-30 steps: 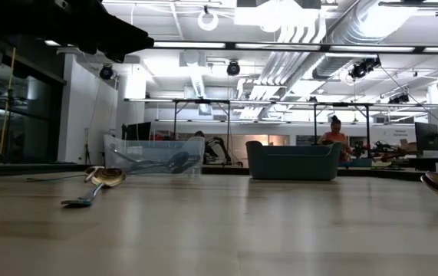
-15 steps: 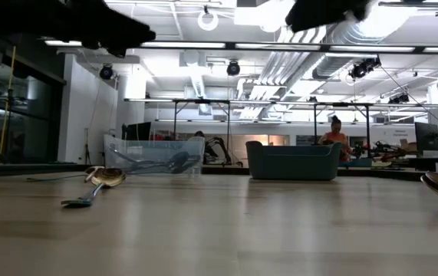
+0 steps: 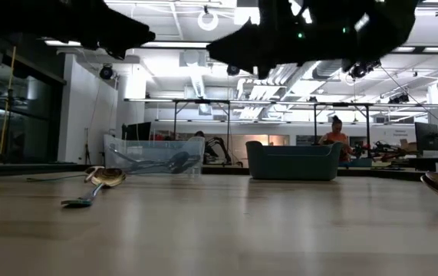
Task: Sort silverware by color (type)
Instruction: Put the purple spoon into the white bin
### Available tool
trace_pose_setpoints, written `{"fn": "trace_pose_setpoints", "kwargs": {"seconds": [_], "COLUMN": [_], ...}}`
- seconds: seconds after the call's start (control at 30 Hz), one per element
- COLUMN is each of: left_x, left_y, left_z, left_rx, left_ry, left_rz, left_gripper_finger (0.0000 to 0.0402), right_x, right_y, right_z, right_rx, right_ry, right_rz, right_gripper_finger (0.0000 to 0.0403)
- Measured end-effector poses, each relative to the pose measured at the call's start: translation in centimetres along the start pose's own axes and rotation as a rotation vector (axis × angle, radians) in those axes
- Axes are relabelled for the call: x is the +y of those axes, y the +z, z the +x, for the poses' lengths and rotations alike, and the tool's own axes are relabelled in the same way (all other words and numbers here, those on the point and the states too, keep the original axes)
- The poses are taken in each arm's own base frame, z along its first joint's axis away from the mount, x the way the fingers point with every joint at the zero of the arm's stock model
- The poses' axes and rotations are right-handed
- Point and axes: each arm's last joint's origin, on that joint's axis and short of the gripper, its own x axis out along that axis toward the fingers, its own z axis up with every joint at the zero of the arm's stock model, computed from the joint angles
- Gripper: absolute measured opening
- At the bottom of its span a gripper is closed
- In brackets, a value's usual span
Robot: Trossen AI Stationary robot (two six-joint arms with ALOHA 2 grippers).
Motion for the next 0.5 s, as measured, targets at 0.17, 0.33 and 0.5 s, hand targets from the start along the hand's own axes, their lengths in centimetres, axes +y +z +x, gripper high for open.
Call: {"fn": "trace_pose_setpoints", "kwargs": {"seconds": [0.17,0.33,0.5], "left_x": [0.0,0.1,0.1], "left_y": [-0.4,-0.4,-0.4], "left_z": [0.0,0.0,0.0], "left_rx": [0.039,0.034,0.035], "left_ry": [-0.002,0.005,0.005], "left_rz": [0.004,0.003,0.003], "left_gripper_finger": [0.0111,0.0111,0.0111], "right_x": [-0.8,-0.5,0.2], "right_y": [-0.7,0.0,0.3], "right_z": [0.0,0.6,0.8], "right_rx": [-0.142,-0.134,-0.128], "right_ry": [0.112,0.123,0.143], "right_rz": [0.041,0.019,0.016], "right_gripper_finger": [0.0138,0.0138,0.0138]}}
